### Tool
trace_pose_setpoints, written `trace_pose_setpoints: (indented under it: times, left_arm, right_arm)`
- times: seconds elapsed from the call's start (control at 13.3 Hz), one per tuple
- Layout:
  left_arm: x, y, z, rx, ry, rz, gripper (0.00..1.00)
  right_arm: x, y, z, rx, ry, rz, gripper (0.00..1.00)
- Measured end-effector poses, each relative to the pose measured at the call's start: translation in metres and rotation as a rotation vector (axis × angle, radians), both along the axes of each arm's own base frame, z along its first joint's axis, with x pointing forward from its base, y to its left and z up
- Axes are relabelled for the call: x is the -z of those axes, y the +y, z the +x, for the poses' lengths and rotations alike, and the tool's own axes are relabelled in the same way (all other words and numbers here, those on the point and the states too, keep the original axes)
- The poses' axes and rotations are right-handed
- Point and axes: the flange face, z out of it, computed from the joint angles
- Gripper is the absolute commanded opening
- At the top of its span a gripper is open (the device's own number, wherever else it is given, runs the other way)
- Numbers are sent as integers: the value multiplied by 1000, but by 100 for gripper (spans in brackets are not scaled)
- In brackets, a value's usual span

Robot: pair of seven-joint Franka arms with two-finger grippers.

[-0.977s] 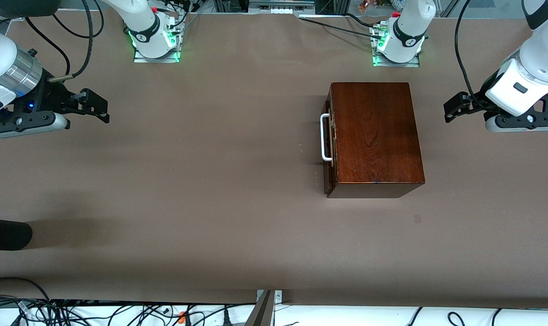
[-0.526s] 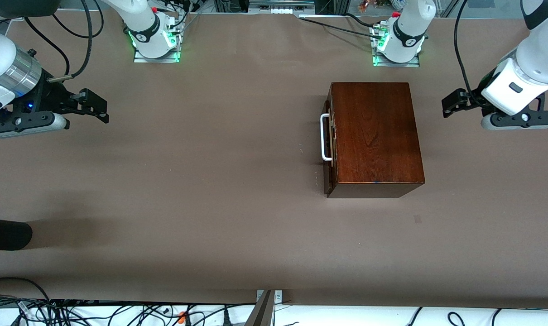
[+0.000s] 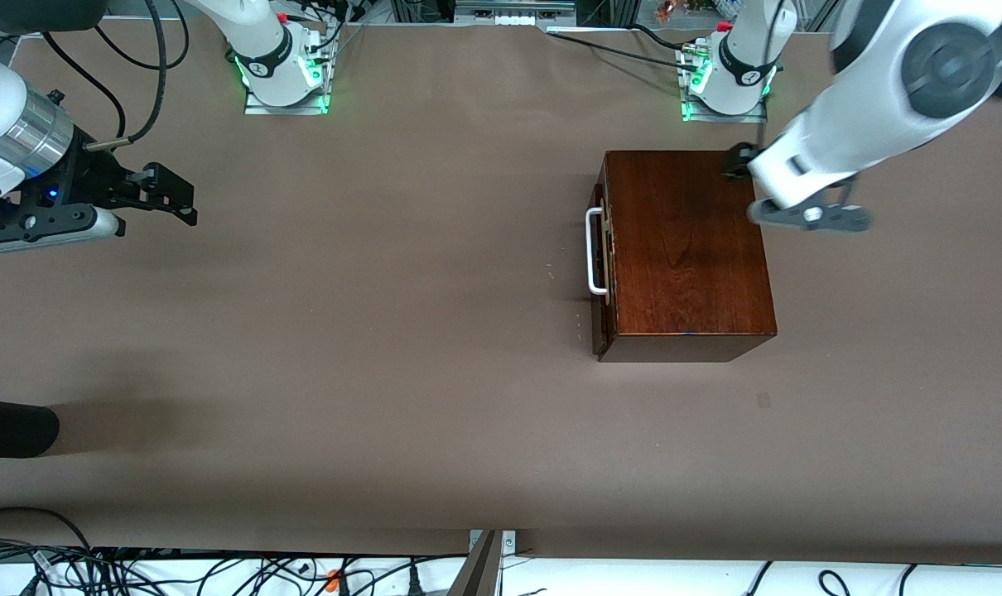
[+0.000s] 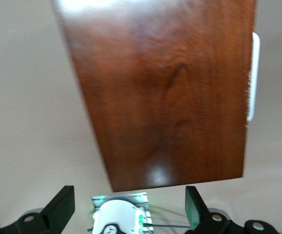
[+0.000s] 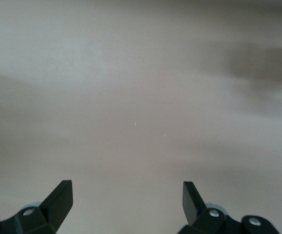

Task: Open drawer, take yellow block, close drawer

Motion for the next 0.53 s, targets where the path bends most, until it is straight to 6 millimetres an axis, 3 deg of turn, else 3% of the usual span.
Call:
trace_pose_setpoints:
  times: [0.23, 0.53]
  left_arm:
    - [34, -37, 18, 48, 44, -141, 100]
    - [44, -94, 23, 224, -22, -220, 100]
  right_arm:
    - [0, 0, 0, 0, 0, 0, 100]
    - [0, 0, 0, 0, 0, 0, 100]
